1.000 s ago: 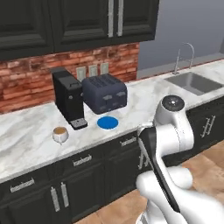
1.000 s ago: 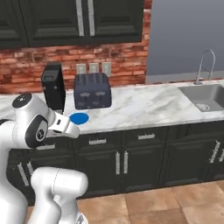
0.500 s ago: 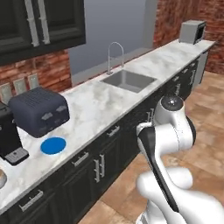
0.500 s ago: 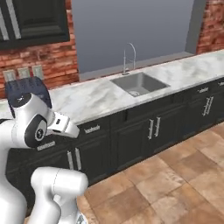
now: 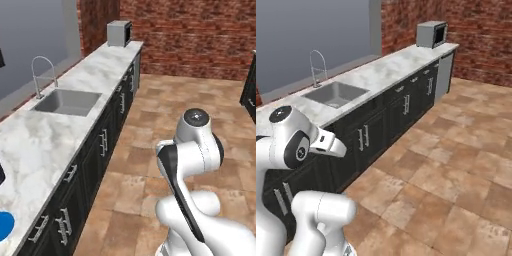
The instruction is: Take a sugar cube from the saucer and place it inside the coffee. Then, grab milk from the fridge and place it next to the coffee on the counter to sweeten the coffee.
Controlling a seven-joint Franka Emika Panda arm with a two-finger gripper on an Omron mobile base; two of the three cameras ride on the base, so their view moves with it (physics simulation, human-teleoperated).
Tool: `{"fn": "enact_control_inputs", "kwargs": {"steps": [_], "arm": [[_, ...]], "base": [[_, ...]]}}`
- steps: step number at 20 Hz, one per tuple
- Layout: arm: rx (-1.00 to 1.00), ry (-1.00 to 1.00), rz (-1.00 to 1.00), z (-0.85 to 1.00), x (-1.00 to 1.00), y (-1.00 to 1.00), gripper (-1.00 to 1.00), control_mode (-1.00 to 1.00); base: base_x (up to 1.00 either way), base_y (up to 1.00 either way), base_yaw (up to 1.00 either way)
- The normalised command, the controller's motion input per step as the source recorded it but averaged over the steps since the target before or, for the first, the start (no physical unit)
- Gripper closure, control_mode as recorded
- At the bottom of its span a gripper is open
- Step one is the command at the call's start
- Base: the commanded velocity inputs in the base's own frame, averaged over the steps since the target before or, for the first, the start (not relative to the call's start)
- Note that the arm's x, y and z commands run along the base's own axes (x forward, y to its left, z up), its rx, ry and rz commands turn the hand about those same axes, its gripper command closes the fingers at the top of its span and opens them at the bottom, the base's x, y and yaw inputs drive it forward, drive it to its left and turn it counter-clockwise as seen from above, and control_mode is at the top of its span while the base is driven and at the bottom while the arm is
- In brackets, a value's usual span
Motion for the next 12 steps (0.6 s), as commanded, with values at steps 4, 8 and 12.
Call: {"fn": "enact_control_inputs", "kwargs": {"steps": [4, 8, 12], "arm": [[0.00, 0.00, 0.00, 0.00, 0.00, 0.00, -1.00, 1.00], [0.00, 0.00, 0.00, 0.00, 0.00, 0.00, -1.00, 1.00], [0.00, 0.00, 0.00, 0.00, 0.00, 0.00, -1.00, 1.00]], "base": [[0.22, -0.08, -0.73], [0.08, -0.23, -0.77], [0.04, -0.38, -0.76]]}}
